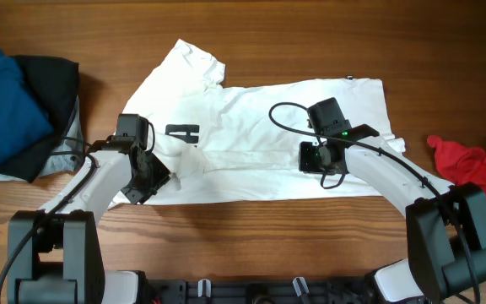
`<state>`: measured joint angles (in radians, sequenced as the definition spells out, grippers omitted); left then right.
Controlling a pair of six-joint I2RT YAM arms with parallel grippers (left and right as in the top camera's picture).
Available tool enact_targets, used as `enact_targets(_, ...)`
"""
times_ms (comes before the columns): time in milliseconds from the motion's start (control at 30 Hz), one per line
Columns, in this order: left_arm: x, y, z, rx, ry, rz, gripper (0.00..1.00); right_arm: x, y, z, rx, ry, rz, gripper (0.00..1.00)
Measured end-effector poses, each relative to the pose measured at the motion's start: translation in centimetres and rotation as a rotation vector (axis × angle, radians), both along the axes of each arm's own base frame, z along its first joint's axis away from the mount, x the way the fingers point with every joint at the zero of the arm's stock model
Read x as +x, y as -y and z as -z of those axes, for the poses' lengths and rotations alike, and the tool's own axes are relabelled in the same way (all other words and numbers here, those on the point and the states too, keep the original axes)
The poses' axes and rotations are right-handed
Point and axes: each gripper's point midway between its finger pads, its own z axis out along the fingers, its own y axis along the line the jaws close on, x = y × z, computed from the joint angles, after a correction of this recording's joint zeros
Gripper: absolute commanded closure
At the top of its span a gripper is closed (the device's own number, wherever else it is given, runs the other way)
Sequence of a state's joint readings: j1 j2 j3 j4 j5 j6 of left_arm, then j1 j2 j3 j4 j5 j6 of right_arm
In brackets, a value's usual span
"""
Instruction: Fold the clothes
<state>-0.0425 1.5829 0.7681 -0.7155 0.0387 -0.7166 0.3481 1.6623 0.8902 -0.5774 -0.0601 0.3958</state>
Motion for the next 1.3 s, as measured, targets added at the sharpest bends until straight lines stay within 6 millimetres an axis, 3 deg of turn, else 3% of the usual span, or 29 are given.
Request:
enact_targets(267, 0.0, 0.0, 0.0, 0.000, 0.000, 0.000, 0.59, 2.3, -0.8, -0.7, 0.034, 0.096, 0.000, 0.76)
enact_targets(467, 0.0, 0.0, 0.0, 0.000, 0.001, 0.000, 0.60, 5.5, -1.2, -0.9, 0.033, 0.224, -0.001, 0.74)
enact_targets(667, -0.1, -0.1, 0.0, 0.004, -0.002, 0.000, 0.60, 4.9, 0.3, -1.1, -0.038, 0.181, 0.023, 0.71)
enact_targets(767, -0.3, -0.1, -0.1, 0.007, -0.008, 0.006, 0.56, 5.6, 2.2, -4.3, -0.044, 0.217, 0.096, 0.63)
enact_targets(867, -2.2, -0.6, -0.5, 0.030, -0.059, 0.018, 0.48, 6.7, 4.4, -10.3, -0.015, 0.340, 0.159, 0.38)
enact_targets(900, -2.4, -0.7, -1.1, 0.035, -0.048, 0.029, 0.40, 6.6, 5.1, -12.0, -0.012, 0.370, 0.172, 0.27)
enact_targets(967, -1.9, -0.8, -3.1, 0.042, 0.025, 0.057, 0.14, 5.7, 5.9, -13.9, -0.021, 0.391, 0.155, 0.08)
enact_targets(1000, -1.1, -0.8, -4.6, 0.044, 0.092, 0.064, 0.08, 5.2, 6.0, -14.3, -0.026, 0.386, 0.136, 0.00)
enact_targets(1033, -0.3, -0.7, -6.1, 0.044, 0.161, 0.077, 0.00, 4.5, 5.9, -14.2, -0.028, 0.371, 0.102, 0.00)
enact_targets(1167, 3.1, 0.1, -13.0, 0.026, 0.446, 0.170, 0.00, 2.7, 5.3, -13.2, -0.020, 0.291, 0.020, 0.00)
enact_targets(1300, 5.5, 1.1, -17.4, 0.011, 0.542, 0.286, 0.00, 2.4, 5.0, -13.1, -0.006, 0.276, -0.009, 0.00)
